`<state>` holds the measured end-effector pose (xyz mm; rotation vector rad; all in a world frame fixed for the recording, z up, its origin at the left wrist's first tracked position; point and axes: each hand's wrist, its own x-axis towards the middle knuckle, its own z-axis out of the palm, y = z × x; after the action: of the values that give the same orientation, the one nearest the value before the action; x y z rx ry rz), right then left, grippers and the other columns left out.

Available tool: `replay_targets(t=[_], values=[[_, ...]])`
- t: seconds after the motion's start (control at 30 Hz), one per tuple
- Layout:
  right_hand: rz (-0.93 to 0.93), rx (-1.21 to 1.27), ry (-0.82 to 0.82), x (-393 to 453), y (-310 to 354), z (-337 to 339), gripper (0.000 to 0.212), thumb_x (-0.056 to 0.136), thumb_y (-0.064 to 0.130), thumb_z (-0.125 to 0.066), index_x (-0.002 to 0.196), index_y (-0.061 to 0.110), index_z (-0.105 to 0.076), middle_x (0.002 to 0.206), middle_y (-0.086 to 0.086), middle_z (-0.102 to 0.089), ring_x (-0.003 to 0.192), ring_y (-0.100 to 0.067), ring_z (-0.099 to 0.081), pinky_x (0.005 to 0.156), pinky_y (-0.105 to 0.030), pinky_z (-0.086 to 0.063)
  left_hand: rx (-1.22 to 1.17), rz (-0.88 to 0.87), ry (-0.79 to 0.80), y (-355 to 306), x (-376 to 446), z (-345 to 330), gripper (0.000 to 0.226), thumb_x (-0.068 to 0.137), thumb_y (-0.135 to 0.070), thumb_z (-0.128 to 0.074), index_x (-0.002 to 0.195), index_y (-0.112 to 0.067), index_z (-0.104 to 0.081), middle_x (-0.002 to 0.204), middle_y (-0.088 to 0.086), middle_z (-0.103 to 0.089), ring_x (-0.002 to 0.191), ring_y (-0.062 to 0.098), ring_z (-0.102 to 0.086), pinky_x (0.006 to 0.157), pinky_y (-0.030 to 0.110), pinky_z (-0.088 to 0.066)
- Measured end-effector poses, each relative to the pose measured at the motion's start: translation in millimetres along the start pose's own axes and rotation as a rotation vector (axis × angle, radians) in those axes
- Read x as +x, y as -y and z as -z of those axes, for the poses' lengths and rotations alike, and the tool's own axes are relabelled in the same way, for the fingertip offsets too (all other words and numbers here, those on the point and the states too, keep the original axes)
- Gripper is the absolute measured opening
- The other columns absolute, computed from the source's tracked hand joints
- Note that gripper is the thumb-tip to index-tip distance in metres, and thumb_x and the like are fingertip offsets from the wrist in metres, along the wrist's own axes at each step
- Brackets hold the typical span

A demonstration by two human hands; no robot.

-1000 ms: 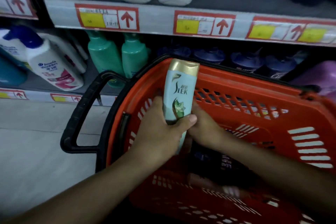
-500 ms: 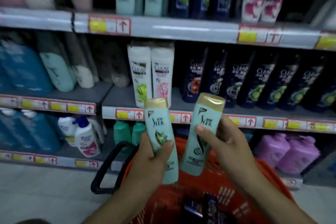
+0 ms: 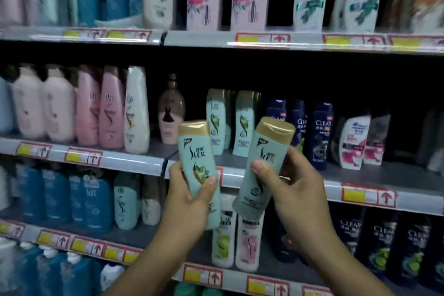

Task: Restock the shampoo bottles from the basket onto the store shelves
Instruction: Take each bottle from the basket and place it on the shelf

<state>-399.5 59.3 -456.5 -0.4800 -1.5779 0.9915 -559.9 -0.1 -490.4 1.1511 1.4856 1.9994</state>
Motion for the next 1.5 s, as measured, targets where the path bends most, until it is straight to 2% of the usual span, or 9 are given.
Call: replay_targets(t=[0.1,0.2,0.33,0.43,0.53,0.73,0.93,1.2,1.5], values=[[0.075,0.000,0.004,45,12,-18,0.033,0.091,0.012,-0.072,0.122,0.023,-0.066,0.100,0.014,-0.077,0.087,0.007,-0.071,0.065,-0.008,-0.054,0.020,-0.107,-0.031,-18,49,-3,0.046,0.088,-0.030,-0.073,0.128,-0.036,-0.050,0.128,0.001,-0.057,0.109,0.017,-0.067,0.089,0.044,-0.059],[0.112,-0.024,-0.025,87,10,-37,0.035,0.091,0.007,-0.072,0.124,0.017,-0.066,0.101,0.013,-0.074,0.081,0.011,-0.070,0.060,-0.007,-0.053,0.008,-0.123,-0.013,-29,95,-10,0.051,0.079,-0.041,-0.076,0.125,-0.042,-0.053,0.129,0.000,-0.062,0.107,0.021,-0.070,0.083,0.047,-0.061],[0.143,-0.113,-0.081,133,-12,-51,0.032,0.090,0.012,-0.074,0.113,0.033,-0.064,0.100,0.016,-0.072,0.088,0.011,-0.068,0.061,-0.007,-0.052,0.024,-0.164,-0.020,-27,148,-21,0.064,0.066,-0.057,-0.073,0.125,-0.047,-0.053,0.127,0.003,-0.060,0.106,0.022,-0.070,0.081,0.047,-0.062],[0.118,-0.200,-0.130,150,-36,-55,0.039,0.091,0.017,-0.074,0.107,0.048,-0.056,0.100,0.022,-0.067,0.089,0.014,-0.065,0.066,-0.008,-0.053,0.067,-0.171,-0.028,-18,170,-26,0.052,0.083,-0.035,-0.074,0.130,-0.040,-0.053,0.125,-0.002,-0.052,0.106,0.019,-0.066,0.086,0.048,-0.060],[0.072,-0.255,-0.146,157,-53,-55,0.039,0.092,0.024,-0.072,0.127,0.032,-0.055,0.101,0.026,-0.060,0.089,0.012,-0.060,0.066,-0.009,-0.050,0.070,-0.108,-0.031,2,180,-26,0.047,0.091,-0.020,-0.070,0.128,-0.040,-0.050,0.124,-0.002,-0.050,0.105,0.018,-0.064,0.088,0.048,-0.060],[0.084,-0.350,-0.154,164,-65,-63,0.027,0.097,0.032,-0.065,0.122,0.034,-0.056,0.106,0.017,-0.066,0.095,0.001,-0.065,0.074,-0.022,-0.058,0.073,-0.102,-0.038,20,189,-26,0.052,0.094,-0.017,-0.065,0.139,-0.031,-0.044,0.125,-0.003,-0.048,0.107,0.015,-0.061,0.092,0.041,-0.057],[0.094,-0.316,-0.208,155,-70,-64,0.019,0.100,0.028,-0.061,0.113,0.041,-0.054,0.099,0.022,-0.066,0.091,0.003,-0.066,0.065,-0.013,-0.054,-0.016,-0.048,0.009,22,191,-30,0.053,0.095,-0.016,-0.063,0.141,-0.033,-0.045,0.128,0.000,-0.048,0.111,0.021,-0.061,0.093,0.048,-0.057],[0.078,-0.282,-0.212,143,-69,-65,0.035,0.101,0.031,-0.059,0.134,0.036,-0.049,0.110,0.021,-0.066,0.100,0.002,-0.067,0.076,-0.022,-0.060,0.033,-0.046,0.009,30,186,-19,0.060,0.097,-0.015,-0.060,0.149,-0.035,-0.039,0.134,-0.001,-0.040,0.110,0.015,-0.058,0.085,0.033,-0.055],[0.018,-0.284,-0.182,150,-69,-62,0.035,0.102,0.031,-0.056,0.136,0.034,-0.049,0.115,0.016,-0.067,0.101,-0.004,-0.068,0.074,-0.022,-0.057,0.063,-0.037,0.025,27,181,-17,0.054,0.098,-0.016,-0.057,0.141,-0.044,-0.043,0.136,-0.003,-0.051,0.115,0.018,-0.061,0.092,0.045,-0.059]])
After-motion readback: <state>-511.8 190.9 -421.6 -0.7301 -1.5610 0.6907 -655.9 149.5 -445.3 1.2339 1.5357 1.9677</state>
